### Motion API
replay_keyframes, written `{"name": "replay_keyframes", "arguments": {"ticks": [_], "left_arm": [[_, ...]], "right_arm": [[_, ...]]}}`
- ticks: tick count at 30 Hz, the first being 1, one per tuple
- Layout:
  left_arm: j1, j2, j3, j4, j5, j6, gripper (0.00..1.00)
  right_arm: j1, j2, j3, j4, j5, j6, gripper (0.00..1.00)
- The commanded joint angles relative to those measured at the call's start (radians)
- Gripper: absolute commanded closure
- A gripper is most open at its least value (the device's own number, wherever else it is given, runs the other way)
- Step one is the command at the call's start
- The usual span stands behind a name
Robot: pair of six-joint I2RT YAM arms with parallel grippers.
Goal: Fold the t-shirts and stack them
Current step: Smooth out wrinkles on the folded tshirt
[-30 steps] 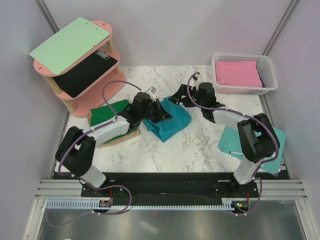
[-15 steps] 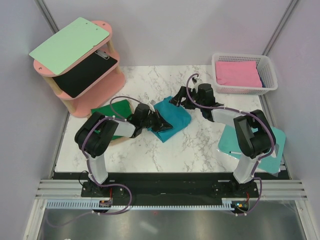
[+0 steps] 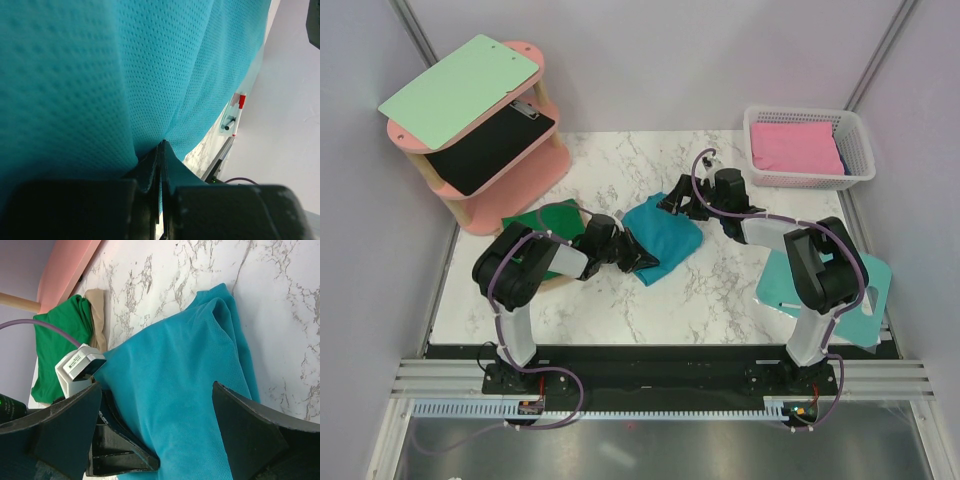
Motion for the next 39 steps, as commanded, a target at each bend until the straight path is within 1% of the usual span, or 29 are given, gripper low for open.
{"name": "replay_keyframes", "arguments": {"ticks": [1,6,9,11,13,15,17,22,27,30,37,39], "left_arm": [[0.001,0.031,-0.007,-0.068,-0.022,-0.028,0.98],[0.006,0.0,-0.027,-0.059,-0.013,0.002,0.98],[0.004,-0.09,-0.041,-0.04,-0.002,0.055,0.98],[0.004,-0.185,-0.053,-0.043,-0.005,0.07,0.98],[0.004,-0.252,-0.05,-0.08,-0.013,0.088,0.98],[0.001,-0.276,-0.041,-0.118,-0.021,0.102,0.98],[-0.002,-0.291,-0.047,-0.117,-0.021,0.102,0.98],[-0.036,-0.257,-0.064,-0.097,-0.022,0.092,0.98],[-0.079,-0.187,-0.084,-0.056,-0.027,0.056,0.98],[-0.093,-0.164,-0.118,-0.048,-0.053,0.03,0.98],[-0.094,-0.092,-0.171,0.001,-0.06,-0.002,0.98],[-0.094,-0.086,-0.179,0.045,-0.044,-0.004,0.98]], "right_arm": [[0.001,0.009,0.01,0.038,-0.024,0.002,0.02],[0.003,0.009,0.009,0.044,-0.024,0.005,0.02],[0.003,0.003,0.007,0.052,-0.028,0.007,0.02],[0.001,0.001,0.007,0.052,-0.028,0.007,0.02],[0.003,-0.002,0.007,0.055,-0.028,0.008,0.02],[0.003,0.0,0.006,0.064,-0.033,0.016,0.02],[0.003,0.003,0.003,0.073,-0.036,0.022,0.02],[0.003,0.015,-0.01,0.084,-0.041,0.025,0.02],[0.003,0.02,-0.008,0.079,-0.042,0.022,0.02],[0.003,0.021,-0.004,0.076,-0.042,0.022,0.02],[0.004,0.024,-0.005,0.079,-0.044,0.025,0.02],[0.003,0.023,-0.007,0.079,-0.048,0.023,0.02]]}}
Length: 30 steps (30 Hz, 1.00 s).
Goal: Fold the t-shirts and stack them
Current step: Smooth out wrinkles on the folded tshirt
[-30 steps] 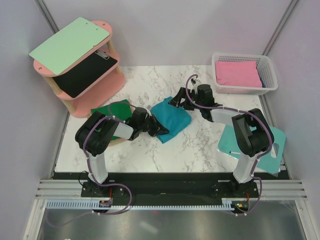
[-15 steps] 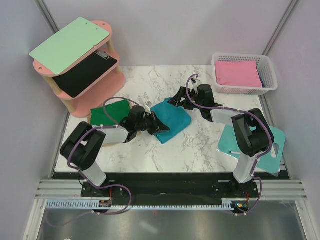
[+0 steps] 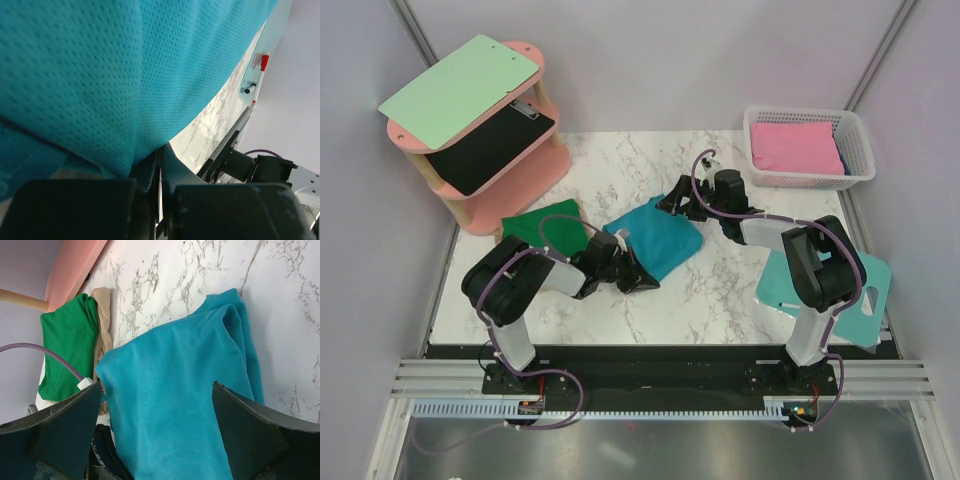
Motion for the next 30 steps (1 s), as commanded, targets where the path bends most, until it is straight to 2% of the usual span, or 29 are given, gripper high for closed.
{"name": "replay_keyframes", "arguments": {"ticks": [1,4,5,9,11,12,14,15,17,23,30], "left_arm": [[-0.002,0.03,-0.028,0.086,-0.009,-0.023,0.98],[-0.004,-0.015,-0.028,0.105,0.014,-0.006,0.98],[-0.004,-0.073,-0.025,0.092,0.011,0.014,0.98],[-0.004,-0.253,0.023,-0.107,-0.06,0.088,0.96],[-0.002,-0.352,0.056,-0.246,-0.13,0.124,0.77],[-0.002,-0.382,0.072,-0.295,-0.158,0.138,0.53],[-0.002,-0.457,0.096,-0.426,-0.257,0.164,0.32],[0.001,-0.476,0.103,-0.461,-0.288,0.166,0.17],[0.013,-0.506,0.106,-0.556,-0.357,0.154,0.02],[0.038,-0.55,0.067,-0.635,-0.426,0.096,0.0],[0.044,-0.474,0.081,-0.701,-0.468,0.068,0.0]], "right_arm": [[0.001,0.002,0.0,0.04,-0.019,0.003,0.02],[0.003,-0.007,-0.005,0.038,-0.019,-0.005,0.02],[0.003,-0.011,-0.005,0.038,-0.019,-0.005,0.02],[0.001,-0.022,-0.005,0.031,-0.019,-0.013,0.02],[0.003,-0.025,-0.006,0.031,-0.018,-0.013,0.02],[0.003,-0.024,-0.006,0.034,-0.019,-0.013,0.02],[0.003,-0.019,-0.006,0.037,-0.022,-0.005,0.02],[0.003,-0.018,-0.009,0.044,-0.024,-0.005,0.02],[0.003,-0.015,-0.012,0.051,-0.027,0.001,0.02],[0.004,-0.002,-0.017,0.063,-0.038,0.007,0.02],[0.003,-0.002,-0.019,0.071,-0.044,0.01,0.02]]}}
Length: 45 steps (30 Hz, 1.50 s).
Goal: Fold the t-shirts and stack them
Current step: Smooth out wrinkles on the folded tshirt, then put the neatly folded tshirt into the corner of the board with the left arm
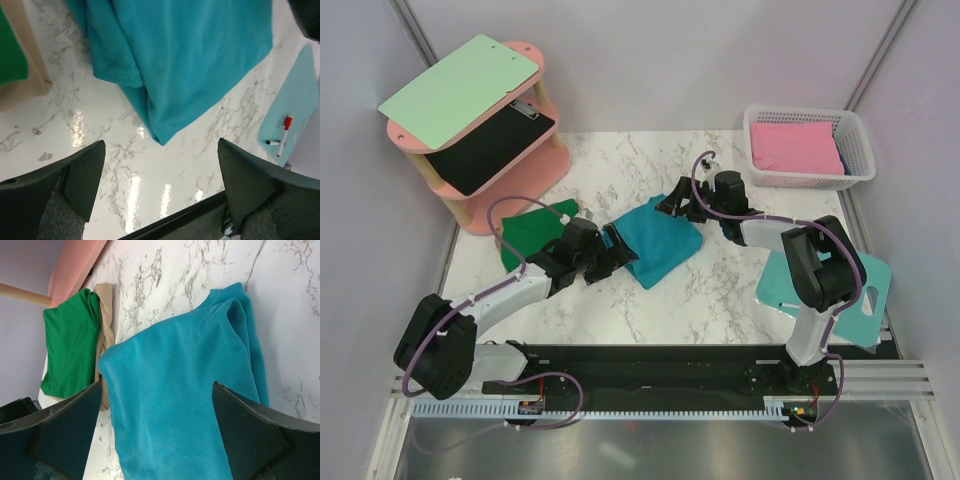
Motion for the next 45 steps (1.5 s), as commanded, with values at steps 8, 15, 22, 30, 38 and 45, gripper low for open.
{"name": "replay_keyframes", "arguments": {"ticks": [8,15,22,30,38,45], "left_arm": [[0.007,0.19,0.003,0.059,-0.055,-0.036,0.0],[0.007,0.345,0.061,0.113,-0.043,-0.036,0.02],[0.007,0.454,0.118,0.1,-0.027,-0.062,0.14],[0.007,0.652,0.265,0.033,0.029,-0.019,0.98],[0.007,0.536,0.406,-0.119,-0.05,0.103,0.98],[0.053,0.451,0.636,-0.381,-0.083,0.266,0.98]], "right_arm": [[0.003,-0.003,-0.017,0.062,-0.029,0.01,0.02],[0.003,-0.002,-0.02,0.059,-0.03,0.005,0.02],[-0.007,0.004,-0.017,0.058,-0.032,0.004,0.02],[-0.016,0.01,-0.026,0.079,-0.041,0.02,0.02],[-0.054,-0.043,-0.062,0.073,-0.026,0.007,0.02],[-0.07,-0.068,-0.083,0.09,-0.019,0.023,0.02]]}}
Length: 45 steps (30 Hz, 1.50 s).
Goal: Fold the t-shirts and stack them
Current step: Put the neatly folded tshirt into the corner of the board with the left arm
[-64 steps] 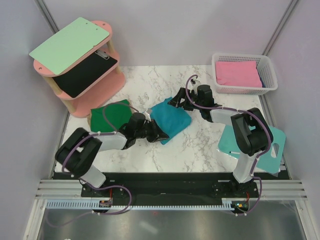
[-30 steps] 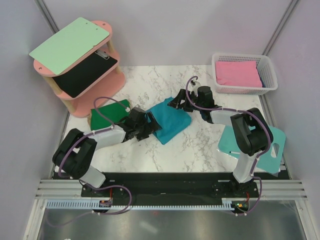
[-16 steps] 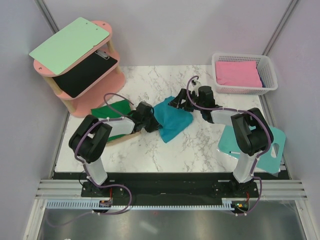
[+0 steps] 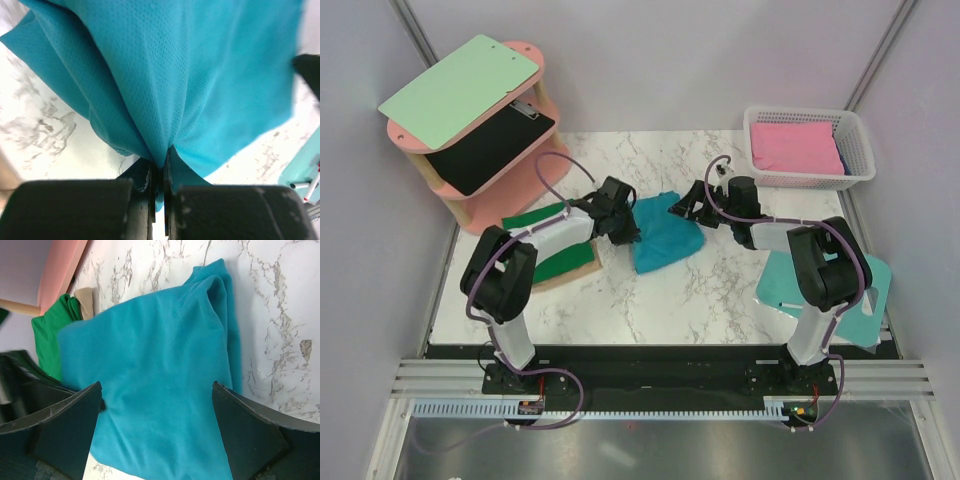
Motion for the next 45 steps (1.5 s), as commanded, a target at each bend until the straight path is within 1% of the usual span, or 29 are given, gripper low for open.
{"name": "replay_keyframes", "arguments": {"ticks": [1,5,6,12,15,18,19,21,23,24,27,28,29,30,34,38,42,43,45], "left_arm": [[0.058,-0.089,0.159,-0.2,-0.035,0.157,0.98],[0.111,-0.109,0.219,-0.266,-0.029,0.194,0.98],[0.124,-0.117,0.223,-0.288,-0.005,0.206,0.98],[0.225,-0.181,0.207,-0.343,0.087,0.266,0.98],[0.263,-0.218,0.214,-0.388,0.101,0.304,0.98],[0.326,-0.238,0.228,-0.428,0.133,0.341,0.98],[0.367,-0.238,0.234,-0.446,0.155,0.353,0.98],[0.429,-0.243,0.248,-0.463,0.23,0.388,0.98],[0.467,-0.249,0.253,-0.487,0.299,0.422,0.98],[0.504,-0.253,0.254,-0.497,0.308,0.43,0.98],[0.555,-0.278,0.242,-0.523,0.327,0.462,0.98],[0.596,-0.292,0.237,-0.527,0.33,0.468,0.98],[0.614,-0.301,0.231,-0.533,0.343,0.48,0.98],[0.645,-0.308,0.211,-0.533,0.345,0.484,0.98],[0.7,-0.336,0.152,-0.546,0.334,0.506,0.98],[0.766,-0.348,0.054,-0.546,0.316,0.534,0.98],[0.805,-0.342,0.0,-0.541,0.253,0.557,0.98],[0.811,-0.339,-0.016,-0.54,0.218,0.557,0.98],[0.823,-0.33,-0.027,-0.535,0.209,0.557,0.98]], "right_arm": [[0.002,-0.058,-0.009,0.057,0.0,0.009,0.02],[0.002,-0.038,-0.014,0.077,-0.017,0.024,0.02],[0.0,-0.033,-0.015,0.077,-0.02,0.024,0.02],[-0.001,-0.007,-0.023,0.106,-0.037,0.043,0.02],[0.002,0.002,-0.029,0.123,-0.042,0.054,0.02],[0.002,0.01,-0.029,0.136,-0.053,0.064,0.02],[0.002,0.013,-0.029,0.138,-0.056,0.066,0.02],[0.002,0.015,-0.029,0.139,-0.057,0.064,0.02],[0.002,0.016,-0.029,0.139,-0.059,0.066,0.02],[0.002,0.019,-0.029,0.138,-0.06,0.064,0.02],[0.002,0.022,-0.027,0.143,-0.065,0.07,0.02],[0.002,0.024,-0.027,0.144,-0.066,0.072,0.02],[0.002,0.028,-0.027,0.147,-0.066,0.073,0.02],[0.0,0.03,-0.027,0.149,-0.069,0.077,0.02],[0.002,0.045,-0.026,0.164,-0.077,0.089,0.02],[0.002,0.054,-0.027,0.175,-0.085,0.096,0.02],[0.0,0.059,-0.027,0.179,-0.085,0.101,0.02],[0.0,0.062,-0.026,0.181,-0.088,0.106,0.02],[0.0,0.067,-0.026,0.187,-0.089,0.106,0.02]]}}
